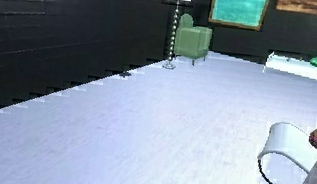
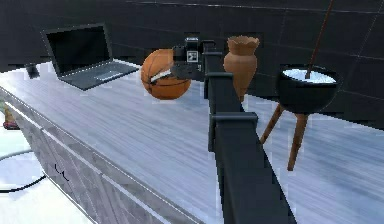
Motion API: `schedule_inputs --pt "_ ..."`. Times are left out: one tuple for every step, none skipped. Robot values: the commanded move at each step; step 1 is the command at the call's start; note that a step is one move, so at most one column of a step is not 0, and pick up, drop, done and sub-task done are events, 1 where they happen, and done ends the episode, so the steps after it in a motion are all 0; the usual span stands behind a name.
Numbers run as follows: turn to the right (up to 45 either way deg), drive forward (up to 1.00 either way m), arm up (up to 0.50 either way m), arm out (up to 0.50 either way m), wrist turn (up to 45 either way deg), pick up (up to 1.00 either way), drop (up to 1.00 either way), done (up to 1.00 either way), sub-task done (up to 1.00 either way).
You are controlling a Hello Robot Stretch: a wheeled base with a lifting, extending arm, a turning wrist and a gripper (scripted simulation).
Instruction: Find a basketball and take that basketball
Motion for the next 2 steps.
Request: schedule_inputs --pt "0.0 0.00 0.00 0.00 0.0 1.00 0.00 0.00 0.00" --pt "0.0 0.00 0.00 0.00 0.0 0.00 0.00 1.00 0.00"
